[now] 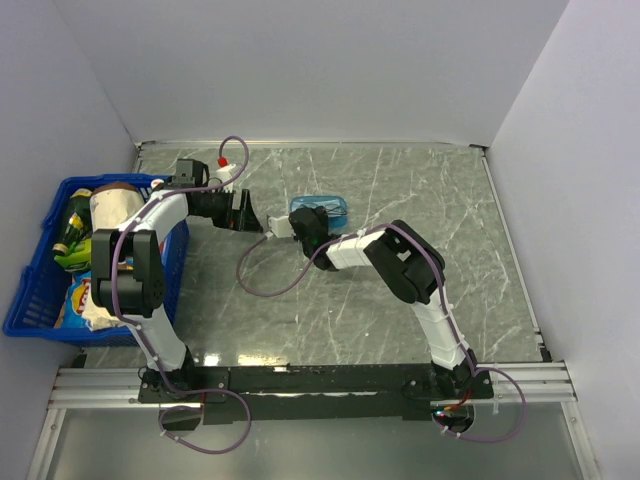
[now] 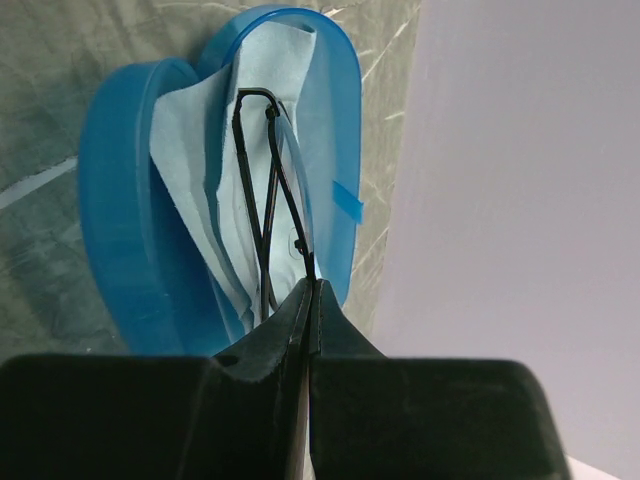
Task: Organize the sunglasses
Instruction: Place the sunglasses at the center of the board.
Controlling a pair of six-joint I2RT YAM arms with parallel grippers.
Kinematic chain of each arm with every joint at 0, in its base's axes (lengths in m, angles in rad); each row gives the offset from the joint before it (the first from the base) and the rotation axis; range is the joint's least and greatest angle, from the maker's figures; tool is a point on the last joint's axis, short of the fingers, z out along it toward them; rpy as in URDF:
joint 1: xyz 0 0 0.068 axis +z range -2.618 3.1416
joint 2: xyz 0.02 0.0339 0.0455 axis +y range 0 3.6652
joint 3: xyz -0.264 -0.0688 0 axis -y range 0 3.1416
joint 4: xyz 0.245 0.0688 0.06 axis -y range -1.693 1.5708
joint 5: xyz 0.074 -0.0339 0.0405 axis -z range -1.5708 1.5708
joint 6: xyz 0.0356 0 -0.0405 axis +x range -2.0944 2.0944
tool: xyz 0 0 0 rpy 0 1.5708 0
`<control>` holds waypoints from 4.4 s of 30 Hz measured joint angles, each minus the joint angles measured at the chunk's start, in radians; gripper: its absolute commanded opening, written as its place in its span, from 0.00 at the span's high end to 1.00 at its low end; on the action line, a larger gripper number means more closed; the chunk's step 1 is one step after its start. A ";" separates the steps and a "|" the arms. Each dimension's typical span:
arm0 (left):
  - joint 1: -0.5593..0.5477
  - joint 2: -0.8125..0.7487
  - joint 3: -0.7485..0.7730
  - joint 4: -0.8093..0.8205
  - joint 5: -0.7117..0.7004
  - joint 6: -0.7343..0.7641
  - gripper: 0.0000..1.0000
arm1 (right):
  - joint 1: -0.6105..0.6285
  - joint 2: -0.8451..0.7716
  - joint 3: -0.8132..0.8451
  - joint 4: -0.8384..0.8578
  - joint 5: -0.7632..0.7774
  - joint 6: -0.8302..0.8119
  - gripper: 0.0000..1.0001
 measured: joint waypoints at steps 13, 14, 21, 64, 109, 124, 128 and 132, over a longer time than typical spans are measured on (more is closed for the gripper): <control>0.003 0.000 0.000 -0.002 0.011 0.002 0.03 | 0.001 0.001 0.015 0.003 0.021 0.000 0.99; 0.003 0.000 0.000 -0.003 0.012 0.002 0.03 | 0.001 0.002 0.016 0.002 0.023 0.000 0.99; 0.005 0.000 0.000 -0.006 0.022 0.003 0.03 | 0.001 0.002 0.031 0.001 0.037 0.001 0.94; 0.011 0.019 0.000 -0.020 0.051 0.021 0.04 | -0.009 -0.038 0.099 -0.332 -0.086 0.174 0.30; 0.010 0.023 0.006 -0.012 0.129 0.009 0.03 | -0.047 -0.089 0.148 -0.461 -0.192 0.152 0.20; 0.009 0.024 0.008 -0.010 0.130 0.009 0.03 | -0.052 -0.090 0.148 -0.430 -0.179 0.119 0.20; 0.009 0.025 0.008 -0.010 0.130 0.009 0.04 | -0.057 -0.089 0.148 -0.423 -0.178 0.118 0.20; 0.009 0.026 0.008 -0.011 0.130 0.009 0.03 | -0.061 -0.090 0.149 -0.425 -0.181 0.121 0.19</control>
